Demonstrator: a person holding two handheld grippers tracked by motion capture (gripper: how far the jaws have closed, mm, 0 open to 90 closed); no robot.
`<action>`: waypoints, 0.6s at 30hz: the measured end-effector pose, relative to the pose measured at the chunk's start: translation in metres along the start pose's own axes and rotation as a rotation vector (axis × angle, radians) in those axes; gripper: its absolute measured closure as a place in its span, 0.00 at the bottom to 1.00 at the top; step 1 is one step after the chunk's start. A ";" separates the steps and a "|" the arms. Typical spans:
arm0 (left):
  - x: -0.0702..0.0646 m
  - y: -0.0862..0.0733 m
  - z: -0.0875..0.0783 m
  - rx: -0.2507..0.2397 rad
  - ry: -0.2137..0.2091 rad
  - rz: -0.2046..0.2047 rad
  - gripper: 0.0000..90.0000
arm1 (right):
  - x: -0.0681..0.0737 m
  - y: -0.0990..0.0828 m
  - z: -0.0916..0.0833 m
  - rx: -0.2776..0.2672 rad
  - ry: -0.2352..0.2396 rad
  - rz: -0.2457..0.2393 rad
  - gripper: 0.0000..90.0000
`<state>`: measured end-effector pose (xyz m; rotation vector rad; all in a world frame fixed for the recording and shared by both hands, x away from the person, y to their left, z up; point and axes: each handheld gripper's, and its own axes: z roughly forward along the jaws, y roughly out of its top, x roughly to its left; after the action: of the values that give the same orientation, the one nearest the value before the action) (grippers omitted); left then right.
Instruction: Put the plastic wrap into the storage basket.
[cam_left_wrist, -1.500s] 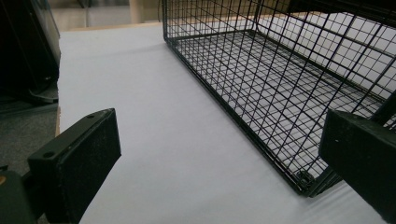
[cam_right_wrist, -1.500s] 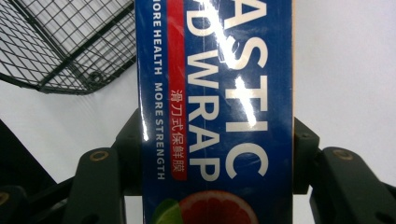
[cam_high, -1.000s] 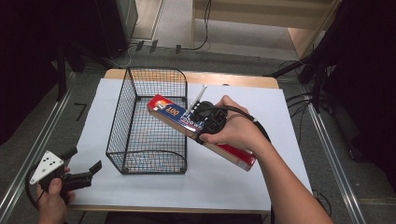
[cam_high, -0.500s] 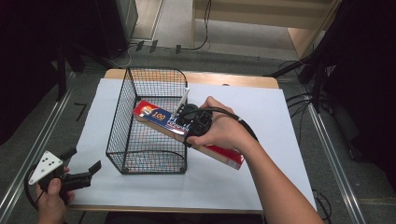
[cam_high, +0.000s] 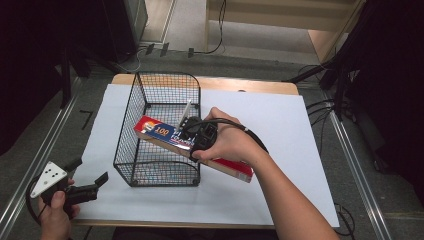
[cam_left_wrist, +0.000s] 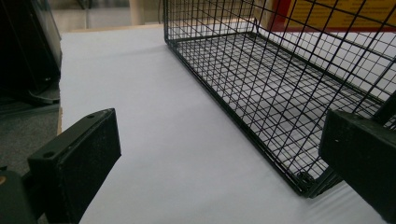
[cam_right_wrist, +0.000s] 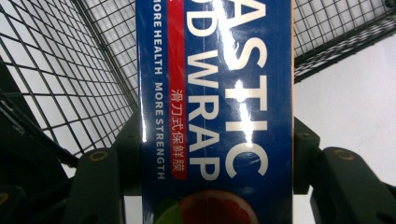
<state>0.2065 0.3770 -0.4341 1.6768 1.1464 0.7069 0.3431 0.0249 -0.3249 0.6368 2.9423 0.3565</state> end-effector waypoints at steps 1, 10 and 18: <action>0.000 0.000 0.000 0.002 -0.001 0.000 0.00 | 0.001 0.001 0.001 0.000 0.000 -0.008 0.46; 0.000 0.000 0.000 0.001 0.000 0.001 0.00 | 0.007 0.006 0.003 0.002 0.019 -0.037 0.46; 0.000 0.000 0.000 -0.002 0.001 -0.001 0.00 | 0.012 0.011 0.004 0.018 0.030 -0.076 0.46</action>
<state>0.2064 0.3775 -0.4341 1.6745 1.1469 0.7088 0.3370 0.0406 -0.3267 0.5239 2.9916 0.3354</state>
